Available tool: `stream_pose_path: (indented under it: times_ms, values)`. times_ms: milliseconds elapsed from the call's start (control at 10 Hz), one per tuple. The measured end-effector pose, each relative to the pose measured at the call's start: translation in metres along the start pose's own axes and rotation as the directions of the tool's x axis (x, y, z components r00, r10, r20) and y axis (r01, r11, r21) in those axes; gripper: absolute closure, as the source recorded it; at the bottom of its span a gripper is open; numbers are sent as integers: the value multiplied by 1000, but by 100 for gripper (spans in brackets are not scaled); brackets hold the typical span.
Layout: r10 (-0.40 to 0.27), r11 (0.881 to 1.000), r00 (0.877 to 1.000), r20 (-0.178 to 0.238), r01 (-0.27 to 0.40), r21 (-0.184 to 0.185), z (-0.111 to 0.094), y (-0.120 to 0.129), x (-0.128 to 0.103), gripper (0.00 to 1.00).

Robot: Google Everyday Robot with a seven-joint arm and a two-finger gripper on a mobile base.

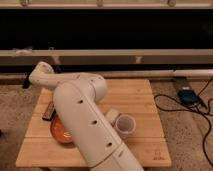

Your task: Place the bottle in the ceramic bowl

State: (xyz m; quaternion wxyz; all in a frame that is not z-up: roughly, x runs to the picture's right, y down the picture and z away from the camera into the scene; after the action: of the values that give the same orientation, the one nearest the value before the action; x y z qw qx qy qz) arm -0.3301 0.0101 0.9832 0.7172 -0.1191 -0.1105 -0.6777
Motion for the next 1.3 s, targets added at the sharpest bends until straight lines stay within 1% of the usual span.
stream_pose_path:
  times_ms: [100,200,300,400,500,600,800,900,1100,1300]
  values:
    - [-9,1000,1000,-4,9,-4,1,-1,-1,72]
    - [-21,1000,1000,-7,21,-9,0,-1,-3,82]
    - [-29,1000,1000,-12,28,-11,-4,-1,-10,94]
    - [-32,999,999,-25,32,3,-13,-3,-16,98]
    - [-29,999,998,-48,30,12,-25,1,-21,100]
    - [-22,1000,996,-81,23,20,-39,7,-29,100]
    - [-19,999,990,-141,26,48,-71,11,-56,100]
    - [-16,998,986,-167,25,53,-87,21,-70,100]
    - [-24,997,982,-189,36,63,-110,27,-102,100]
    - [-23,998,976,-218,37,60,-139,48,-134,100]
